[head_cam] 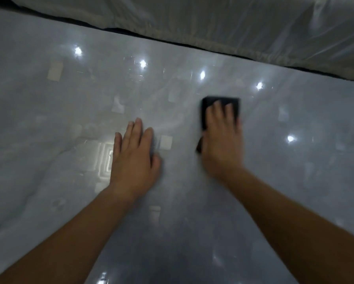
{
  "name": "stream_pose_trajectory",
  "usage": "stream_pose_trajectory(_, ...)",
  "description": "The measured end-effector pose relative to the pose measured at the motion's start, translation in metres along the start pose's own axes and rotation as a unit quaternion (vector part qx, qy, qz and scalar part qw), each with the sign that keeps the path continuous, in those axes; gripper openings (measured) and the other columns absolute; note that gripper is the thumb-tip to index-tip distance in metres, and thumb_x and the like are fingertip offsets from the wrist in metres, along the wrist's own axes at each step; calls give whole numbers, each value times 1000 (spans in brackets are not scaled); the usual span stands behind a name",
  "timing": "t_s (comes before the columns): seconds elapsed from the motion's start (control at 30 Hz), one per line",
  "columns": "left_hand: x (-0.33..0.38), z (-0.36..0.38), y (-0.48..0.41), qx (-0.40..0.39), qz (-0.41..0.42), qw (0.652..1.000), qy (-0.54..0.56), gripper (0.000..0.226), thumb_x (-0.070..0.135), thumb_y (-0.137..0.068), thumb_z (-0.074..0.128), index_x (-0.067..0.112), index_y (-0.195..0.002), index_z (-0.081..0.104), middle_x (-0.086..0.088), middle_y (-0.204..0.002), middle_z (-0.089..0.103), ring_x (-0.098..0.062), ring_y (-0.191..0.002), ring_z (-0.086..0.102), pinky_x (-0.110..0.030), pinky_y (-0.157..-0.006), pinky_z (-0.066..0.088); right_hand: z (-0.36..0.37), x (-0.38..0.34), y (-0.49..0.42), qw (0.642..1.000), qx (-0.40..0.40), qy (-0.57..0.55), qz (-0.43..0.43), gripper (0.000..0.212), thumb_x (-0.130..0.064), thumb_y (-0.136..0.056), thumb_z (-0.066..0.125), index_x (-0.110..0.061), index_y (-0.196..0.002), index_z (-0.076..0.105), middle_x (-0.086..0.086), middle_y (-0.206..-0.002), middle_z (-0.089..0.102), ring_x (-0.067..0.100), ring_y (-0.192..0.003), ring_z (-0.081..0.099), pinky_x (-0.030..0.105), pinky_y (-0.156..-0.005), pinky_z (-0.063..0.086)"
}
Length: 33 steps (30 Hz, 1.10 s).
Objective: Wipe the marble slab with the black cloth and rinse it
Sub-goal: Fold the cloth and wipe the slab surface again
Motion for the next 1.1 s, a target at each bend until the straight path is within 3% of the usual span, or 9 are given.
stream_pose_trajectory(0.17,18,-3,42,12,-10,1000,-23,60,38,-91,41,17,-146,37,-16,-164,21,-31,-154,12,-53,-124,7,12,-38,143,934,-102,35,-341,73,-29,-91,48,-17,-158,24,5,-167,19,31,-155,14,54,-124,10)
stream_pose_trajectory(0.3,28,15,82,-6,-15,999,-34,54,39,-91,40,21,-142,40,-16,-164,22,-31,-154,12,-53,-124,8,-7,101,57,996,-46,19,-67,63,-23,-97,47,-15,-157,28,8,-166,24,32,-154,17,52,-124,10)
stream_pose_trajectory(0.4,25,30,105,-9,-43,996,-78,65,43,-88,32,18,-148,40,-18,-164,22,-34,-153,13,-58,-121,14,-12,122,34,993,-30,-14,111,62,-30,-102,32,-12,-160,17,10,-168,12,34,-155,6,57,-124,6)
stream_pose_trajectory(0.47,20,36,111,-11,-55,995,-82,70,43,-88,29,20,-154,34,-16,-166,18,-33,-154,10,-59,-120,14,-7,71,56,998,-17,-2,55,66,-29,-99,37,-11,-159,19,12,-168,14,37,-155,8,60,-123,10)
stream_pose_trajectory(0.57,18,39,113,-20,-63,995,-73,72,45,-88,27,24,-156,28,-13,-167,12,-32,-155,7,-58,-121,12,10,-25,153,977,-78,17,-198,76,-31,-91,49,-12,-159,21,11,-168,16,37,-155,8,61,-122,13)
stream_pose_trajectory(0.67,14,40,113,-31,-60,995,-76,71,45,-89,28,27,-157,25,-10,-168,9,-31,-155,6,-56,-122,11,11,-27,200,938,-103,19,-332,71,-31,-92,47,-16,-158,25,7,-167,21,32,-155,12,56,-124,14)
stream_pose_trajectory(0.93,15,39,114,-32,-69,994,-75,70,46,-89,32,31,-157,23,-7,-169,7,-29,-155,5,-53,-122,9,-5,116,118,997,-39,-7,64,63,-31,-100,30,-13,-159,20,8,-168,14,31,-156,6,53,-125,5)
stream_pose_trajectory(1.0,14,36,114,-38,-65,994,-83,67,45,-91,29,33,-157,23,-6,-169,8,-29,-154,6,-52,-121,11,-4,69,139,998,-19,-11,59,67,-27,-93,39,-11,-157,27,11,-166,22,36,-154,15,57,-123,12)
stream_pose_trajectory(1.1,10,26,115,-50,-45,997,-39,67,42,-93,20,29,-158,19,-4,-168,11,-25,-154,9,-50,-119,14,13,-44,217,988,-67,-9,-136,71,-26,-85,48,-10,-153,36,12,-163,31,38,-151,23,60,-120,22)
Point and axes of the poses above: each hand's wrist, its own y-axis away from the middle knuckle, its own z-axis out of the palm, x = y × z, the point moved 10 cm from there along -y, towards the middle knuckle
